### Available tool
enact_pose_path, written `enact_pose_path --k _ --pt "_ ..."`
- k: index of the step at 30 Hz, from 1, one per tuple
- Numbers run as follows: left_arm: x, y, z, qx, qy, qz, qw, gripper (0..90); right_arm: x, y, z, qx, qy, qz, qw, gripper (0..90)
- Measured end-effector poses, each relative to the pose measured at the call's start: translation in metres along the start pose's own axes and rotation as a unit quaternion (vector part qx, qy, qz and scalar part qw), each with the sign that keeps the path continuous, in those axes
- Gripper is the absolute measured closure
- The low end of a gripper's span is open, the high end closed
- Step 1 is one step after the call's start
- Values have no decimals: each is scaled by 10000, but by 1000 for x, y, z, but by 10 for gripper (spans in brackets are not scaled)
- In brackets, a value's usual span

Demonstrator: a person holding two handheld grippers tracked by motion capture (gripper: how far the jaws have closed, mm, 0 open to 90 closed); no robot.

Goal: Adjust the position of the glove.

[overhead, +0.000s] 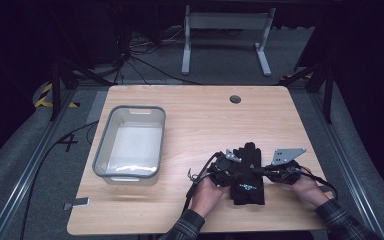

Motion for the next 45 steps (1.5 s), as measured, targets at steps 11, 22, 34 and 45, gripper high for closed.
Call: enact_pose_path --k 11,22,34,45 --pt "13 -1 -1 100 109 -155 9998 895 6 -7 2 22 115 -193 9997 900" --pt "10 7 -15 80 291 -284 9991 896 10 -2 -4 -48 281 -250 9993 900" --pt "-2 5 -34 29 513 -356 9980 895 31 16 -19 -215 653 -226 9974 900" --pt "-14 6 -36 37 427 -262 9987 843 20 15 -19 -203 515 -100 9984 808"
Point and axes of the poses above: each handheld gripper's, and its own axes: x roughly forward along the jaws, y roughly out of its top, z roughly to its right, the point moved 1 cm from there along x, roughly forward along the jaws, and after that the axes turned 3 degrees about y, right-handed, at the moved point
